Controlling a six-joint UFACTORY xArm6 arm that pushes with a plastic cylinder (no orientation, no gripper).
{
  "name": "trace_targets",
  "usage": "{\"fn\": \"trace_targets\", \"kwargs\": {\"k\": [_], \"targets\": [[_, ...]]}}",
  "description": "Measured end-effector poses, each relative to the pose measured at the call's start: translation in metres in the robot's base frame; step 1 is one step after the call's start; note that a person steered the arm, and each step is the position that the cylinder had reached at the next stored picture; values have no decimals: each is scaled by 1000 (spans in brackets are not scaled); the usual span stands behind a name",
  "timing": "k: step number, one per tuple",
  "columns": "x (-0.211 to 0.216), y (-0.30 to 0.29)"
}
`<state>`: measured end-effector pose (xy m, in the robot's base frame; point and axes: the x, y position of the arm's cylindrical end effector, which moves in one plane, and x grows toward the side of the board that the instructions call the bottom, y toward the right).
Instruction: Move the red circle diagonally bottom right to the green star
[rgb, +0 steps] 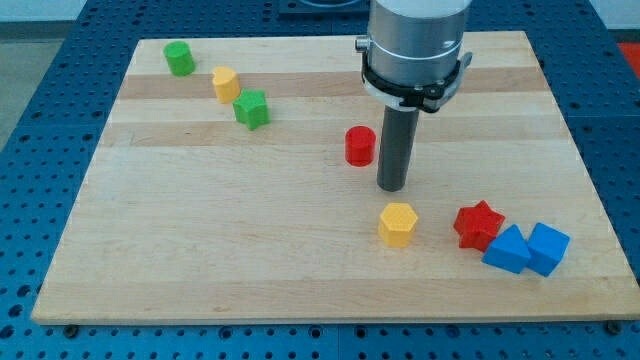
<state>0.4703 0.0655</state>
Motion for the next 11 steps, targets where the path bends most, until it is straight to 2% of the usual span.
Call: {"fn": "trace_targets", "kwargs": {"k": [3, 4, 6, 9, 10, 11], "targets": [[-54, -35], [-58, -47], [-53, -27], [-95, -27], [-120, -33], [-123, -55]]}}
